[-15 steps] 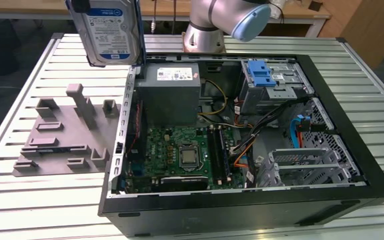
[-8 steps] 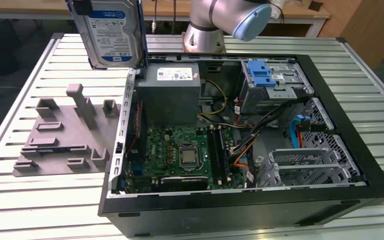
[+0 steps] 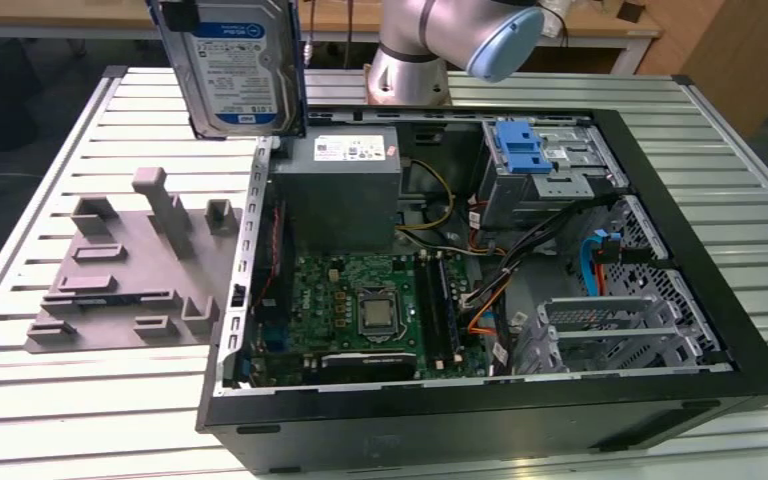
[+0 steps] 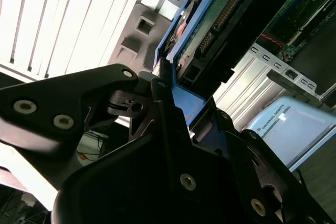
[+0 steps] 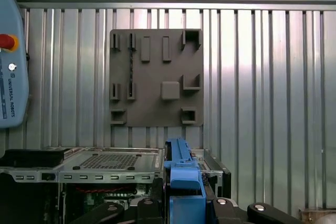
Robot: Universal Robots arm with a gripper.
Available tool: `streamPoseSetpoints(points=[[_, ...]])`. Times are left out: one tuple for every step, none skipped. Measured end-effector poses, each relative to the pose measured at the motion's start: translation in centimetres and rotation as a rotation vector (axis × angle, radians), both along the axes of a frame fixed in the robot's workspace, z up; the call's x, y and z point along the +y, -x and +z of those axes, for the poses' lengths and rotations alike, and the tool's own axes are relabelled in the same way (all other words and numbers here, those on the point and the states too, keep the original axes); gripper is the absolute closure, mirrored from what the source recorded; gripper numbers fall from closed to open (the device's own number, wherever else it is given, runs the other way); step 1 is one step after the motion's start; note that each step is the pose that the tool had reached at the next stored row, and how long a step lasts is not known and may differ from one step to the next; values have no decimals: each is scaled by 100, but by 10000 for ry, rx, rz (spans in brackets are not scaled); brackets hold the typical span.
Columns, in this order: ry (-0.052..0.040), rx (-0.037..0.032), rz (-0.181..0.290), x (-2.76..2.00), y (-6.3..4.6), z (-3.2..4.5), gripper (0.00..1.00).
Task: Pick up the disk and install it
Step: 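Pick up the disk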
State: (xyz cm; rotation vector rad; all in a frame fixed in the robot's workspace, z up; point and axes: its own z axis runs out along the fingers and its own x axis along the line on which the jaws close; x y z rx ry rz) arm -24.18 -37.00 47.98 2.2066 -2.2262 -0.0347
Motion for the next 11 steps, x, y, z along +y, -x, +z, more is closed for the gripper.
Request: streamPoseSetpoints(points=[[0,0,0,-7,-8,0,64],[1,0,0,-17,-15,0,64],[0,0,0,-28,-21,0,64],[0,1,1,-41,-26,0,64],[0,0,1,-54,-31,0,64],[0,0,1,-59,-35,-1,64],[-1,0,0,-60,-36,-1,64],[-1,0,-1,-60,-36,-1,64],[-1,0,-1,-60,-37,-1,64],[0,1,0,-60,-38,0,64],[0,0,0,-60,-38,-1,64]])
